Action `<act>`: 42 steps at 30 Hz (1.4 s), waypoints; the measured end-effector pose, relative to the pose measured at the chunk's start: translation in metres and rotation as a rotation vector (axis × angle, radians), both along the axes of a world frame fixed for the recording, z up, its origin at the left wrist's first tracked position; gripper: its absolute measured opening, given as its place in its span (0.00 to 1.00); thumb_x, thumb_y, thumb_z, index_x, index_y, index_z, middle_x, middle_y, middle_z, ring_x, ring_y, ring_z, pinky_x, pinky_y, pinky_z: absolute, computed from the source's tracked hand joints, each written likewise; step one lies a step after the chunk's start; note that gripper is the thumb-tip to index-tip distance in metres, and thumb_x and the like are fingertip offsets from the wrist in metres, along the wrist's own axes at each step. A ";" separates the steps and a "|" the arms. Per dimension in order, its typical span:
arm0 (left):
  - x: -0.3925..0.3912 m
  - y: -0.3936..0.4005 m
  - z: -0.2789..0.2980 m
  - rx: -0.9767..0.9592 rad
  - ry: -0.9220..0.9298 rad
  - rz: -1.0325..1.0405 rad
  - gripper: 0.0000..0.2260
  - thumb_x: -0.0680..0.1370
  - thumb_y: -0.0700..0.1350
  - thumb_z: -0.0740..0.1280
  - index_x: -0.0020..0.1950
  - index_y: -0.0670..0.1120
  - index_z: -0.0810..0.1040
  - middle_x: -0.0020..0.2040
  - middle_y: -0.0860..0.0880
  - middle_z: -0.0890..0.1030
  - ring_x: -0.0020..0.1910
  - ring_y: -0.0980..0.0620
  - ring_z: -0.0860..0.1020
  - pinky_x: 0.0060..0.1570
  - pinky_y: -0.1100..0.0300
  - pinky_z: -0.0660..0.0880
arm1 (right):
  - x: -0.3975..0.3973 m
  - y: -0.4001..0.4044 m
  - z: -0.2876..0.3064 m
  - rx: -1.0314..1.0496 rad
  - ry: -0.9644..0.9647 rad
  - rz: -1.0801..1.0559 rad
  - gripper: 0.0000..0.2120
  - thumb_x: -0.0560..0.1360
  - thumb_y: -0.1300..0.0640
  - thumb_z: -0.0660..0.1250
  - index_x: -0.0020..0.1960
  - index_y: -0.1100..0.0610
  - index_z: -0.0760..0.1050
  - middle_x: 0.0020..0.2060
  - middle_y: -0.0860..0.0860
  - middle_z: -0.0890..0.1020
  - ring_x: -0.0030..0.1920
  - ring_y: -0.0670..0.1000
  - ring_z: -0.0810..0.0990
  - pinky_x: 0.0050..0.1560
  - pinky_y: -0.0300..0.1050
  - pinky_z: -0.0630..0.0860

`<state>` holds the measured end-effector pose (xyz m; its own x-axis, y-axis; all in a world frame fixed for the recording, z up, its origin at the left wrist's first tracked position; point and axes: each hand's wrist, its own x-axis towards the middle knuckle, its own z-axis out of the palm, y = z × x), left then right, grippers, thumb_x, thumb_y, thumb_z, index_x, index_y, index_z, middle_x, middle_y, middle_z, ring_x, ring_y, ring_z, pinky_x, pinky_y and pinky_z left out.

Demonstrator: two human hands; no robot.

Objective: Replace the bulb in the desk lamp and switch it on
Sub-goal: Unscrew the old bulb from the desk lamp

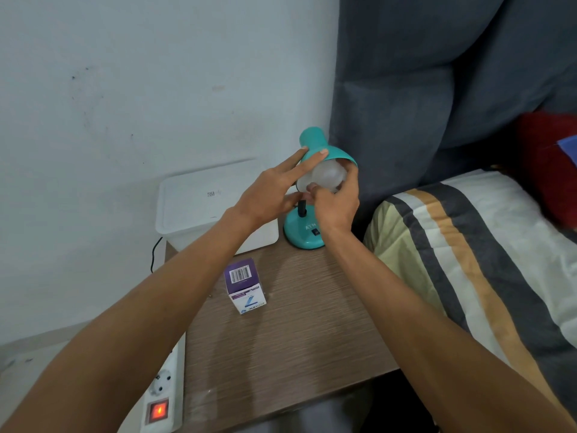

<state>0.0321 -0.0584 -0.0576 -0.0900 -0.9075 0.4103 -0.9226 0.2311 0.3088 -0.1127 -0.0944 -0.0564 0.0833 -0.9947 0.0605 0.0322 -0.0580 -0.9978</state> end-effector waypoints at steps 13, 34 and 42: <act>0.002 0.003 0.003 0.014 -0.011 -0.022 0.40 0.78 0.42 0.74 0.83 0.60 0.55 0.82 0.43 0.62 0.67 0.36 0.79 0.66 0.41 0.78 | -0.008 -0.007 -0.004 -0.247 0.336 0.057 0.24 0.74 0.57 0.76 0.67 0.55 0.71 0.61 0.56 0.75 0.62 0.55 0.77 0.63 0.47 0.76; -0.004 0.001 0.004 0.032 -0.007 0.005 0.39 0.78 0.40 0.73 0.83 0.58 0.57 0.83 0.45 0.61 0.53 0.38 0.85 0.62 0.42 0.80 | -0.008 -0.007 0.000 -0.267 0.454 0.067 0.30 0.74 0.61 0.75 0.72 0.55 0.68 0.67 0.57 0.69 0.67 0.57 0.73 0.68 0.46 0.71; -0.002 0.001 0.003 0.027 -0.002 0.009 0.40 0.78 0.40 0.74 0.83 0.58 0.57 0.83 0.45 0.61 0.59 0.38 0.83 0.64 0.43 0.79 | -0.010 -0.007 0.001 -0.224 0.324 0.116 0.23 0.75 0.52 0.73 0.67 0.54 0.72 0.63 0.56 0.73 0.63 0.55 0.75 0.64 0.47 0.74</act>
<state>0.0299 -0.0575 -0.0545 -0.0825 -0.9191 0.3852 -0.9254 0.2141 0.3127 -0.1224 -0.1017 -0.0550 0.2449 -0.9427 0.2265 -0.2628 -0.2895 -0.9204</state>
